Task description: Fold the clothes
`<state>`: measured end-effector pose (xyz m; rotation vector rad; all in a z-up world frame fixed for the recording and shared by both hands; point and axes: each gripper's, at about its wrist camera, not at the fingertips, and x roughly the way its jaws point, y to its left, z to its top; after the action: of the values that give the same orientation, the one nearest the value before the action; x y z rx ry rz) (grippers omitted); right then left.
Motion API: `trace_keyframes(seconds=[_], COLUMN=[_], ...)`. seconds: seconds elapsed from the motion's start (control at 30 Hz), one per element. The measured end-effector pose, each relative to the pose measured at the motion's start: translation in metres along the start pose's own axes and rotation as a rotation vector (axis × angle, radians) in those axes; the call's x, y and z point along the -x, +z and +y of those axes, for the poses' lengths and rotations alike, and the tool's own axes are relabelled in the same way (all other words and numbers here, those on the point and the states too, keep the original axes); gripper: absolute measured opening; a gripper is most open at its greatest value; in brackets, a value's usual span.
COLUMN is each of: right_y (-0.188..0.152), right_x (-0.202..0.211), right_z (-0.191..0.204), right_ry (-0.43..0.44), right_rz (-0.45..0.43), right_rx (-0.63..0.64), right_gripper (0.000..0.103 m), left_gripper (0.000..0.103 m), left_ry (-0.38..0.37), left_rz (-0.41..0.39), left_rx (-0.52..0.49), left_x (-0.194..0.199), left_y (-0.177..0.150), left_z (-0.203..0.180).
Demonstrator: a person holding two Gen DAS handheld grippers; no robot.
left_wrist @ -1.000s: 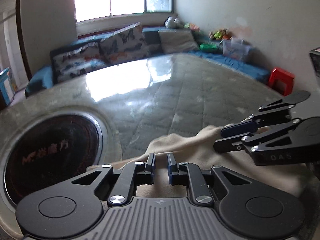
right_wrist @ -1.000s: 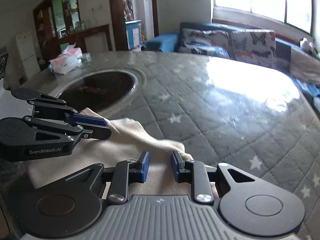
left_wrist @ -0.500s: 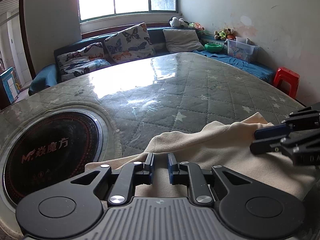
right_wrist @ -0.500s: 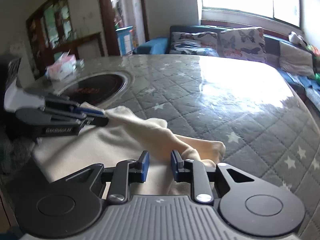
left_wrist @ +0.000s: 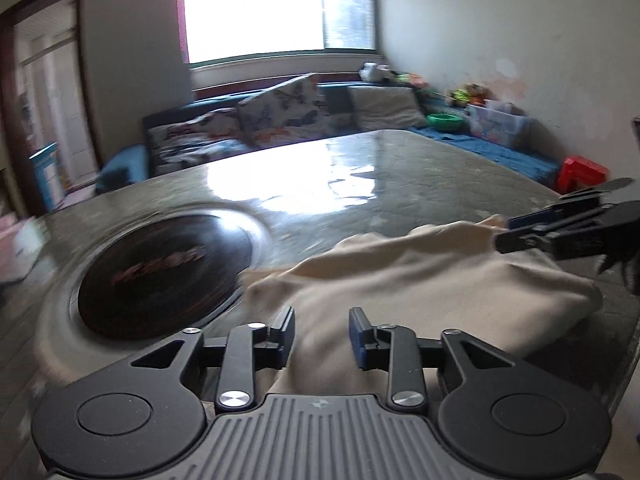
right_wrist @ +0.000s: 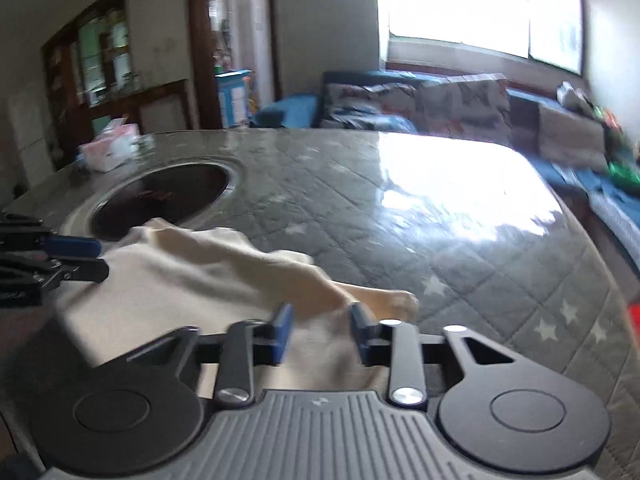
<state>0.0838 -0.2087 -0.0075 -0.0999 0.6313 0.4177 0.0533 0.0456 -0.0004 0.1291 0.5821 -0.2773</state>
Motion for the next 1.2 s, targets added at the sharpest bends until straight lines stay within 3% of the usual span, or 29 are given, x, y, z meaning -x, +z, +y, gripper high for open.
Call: trace_keyframes(seconds=[0.13,0.2,0.5,0.7,0.93,1.2], right_y=[-0.002,-0.002,-0.018,-0.024,-0.034,-0.039], right_x=[0.013,0.016,0.003,0.006,0.022,0.044], right_z=[0.027,0.039,0.076,0.069,0.055,0.037], right_ry=[0.047,0.067,0.114,0.11,0.12,0.109], right_rz=[-0.022,-0.038,-0.008,-0.005,0.009,-0.035], right_rx=[0.081,0.098,0.199,0.205,0.208,0.089], right_gripper=[0.044,0.052,0.053,0.055,0.055,0.054], left_gripper=[0.041,0.041,0.041,0.035,0.038,0.036], left_ry=[0.029,0.034,0.048,-0.017,-0.078,-0.059], left_rz=[0.003,0.004,0.036,0.072,0.085,-0.013], left_rx=[0.082,0.109,0.123,0.195,0.179,0.118], left_x=[0.011,0.013,0.008,0.01,0.028,0.044], left_y=[-0.012,-0.015,-0.026,-0.031,-0.039,-0.014], left_z=[0.009,0.011,0.01,0.012,0.001,-0.008])
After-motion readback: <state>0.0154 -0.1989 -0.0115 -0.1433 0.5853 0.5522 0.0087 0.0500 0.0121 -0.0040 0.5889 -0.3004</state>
